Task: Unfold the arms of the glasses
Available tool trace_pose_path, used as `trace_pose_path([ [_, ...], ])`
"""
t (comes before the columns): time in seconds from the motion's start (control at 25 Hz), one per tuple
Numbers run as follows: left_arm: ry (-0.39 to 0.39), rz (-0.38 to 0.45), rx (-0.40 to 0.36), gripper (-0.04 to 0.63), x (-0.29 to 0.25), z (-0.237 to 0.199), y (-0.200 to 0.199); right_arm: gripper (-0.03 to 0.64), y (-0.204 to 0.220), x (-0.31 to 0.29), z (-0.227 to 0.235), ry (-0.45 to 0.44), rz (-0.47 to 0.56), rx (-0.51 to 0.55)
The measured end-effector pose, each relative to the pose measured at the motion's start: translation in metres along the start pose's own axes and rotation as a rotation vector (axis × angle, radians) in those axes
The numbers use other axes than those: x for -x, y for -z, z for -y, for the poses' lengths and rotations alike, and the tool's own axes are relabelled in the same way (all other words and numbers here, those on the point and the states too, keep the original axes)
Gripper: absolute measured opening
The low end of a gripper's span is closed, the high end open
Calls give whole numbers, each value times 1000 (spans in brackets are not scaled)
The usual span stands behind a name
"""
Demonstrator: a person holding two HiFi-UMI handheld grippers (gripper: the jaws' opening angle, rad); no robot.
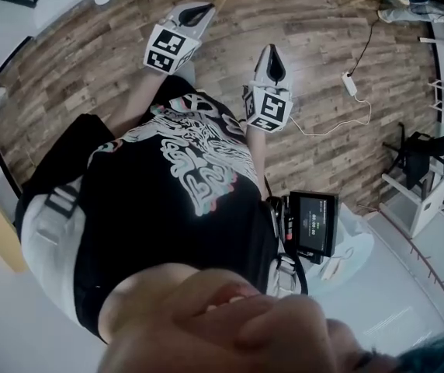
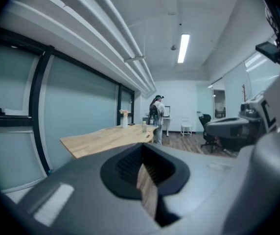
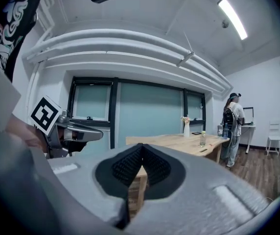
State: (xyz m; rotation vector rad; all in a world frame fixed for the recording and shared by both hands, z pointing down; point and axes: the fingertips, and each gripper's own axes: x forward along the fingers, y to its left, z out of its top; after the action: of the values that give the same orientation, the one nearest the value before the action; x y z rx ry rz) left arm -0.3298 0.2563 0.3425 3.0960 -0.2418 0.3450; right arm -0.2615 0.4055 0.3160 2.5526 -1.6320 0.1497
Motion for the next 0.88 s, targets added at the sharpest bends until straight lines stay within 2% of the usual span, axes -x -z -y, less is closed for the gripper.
trace_pose_path([
  [0.2, 21, -3, 3, -11, -5, 11, -2, 0, 5, 19, 27, 65, 4, -25],
  [0.44, 43, -24, -3, -11, -21, 7, 4, 0, 12, 12, 34, 85, -15, -37],
  [0.76, 20, -46, -4, -11, -62, -15, 11, 0, 29, -34, 54, 58, -63, -59],
  [0.88, 5, -60, 5, -11, -111, -44, 12, 0, 41, -87, 79, 40, -101, -76],
])
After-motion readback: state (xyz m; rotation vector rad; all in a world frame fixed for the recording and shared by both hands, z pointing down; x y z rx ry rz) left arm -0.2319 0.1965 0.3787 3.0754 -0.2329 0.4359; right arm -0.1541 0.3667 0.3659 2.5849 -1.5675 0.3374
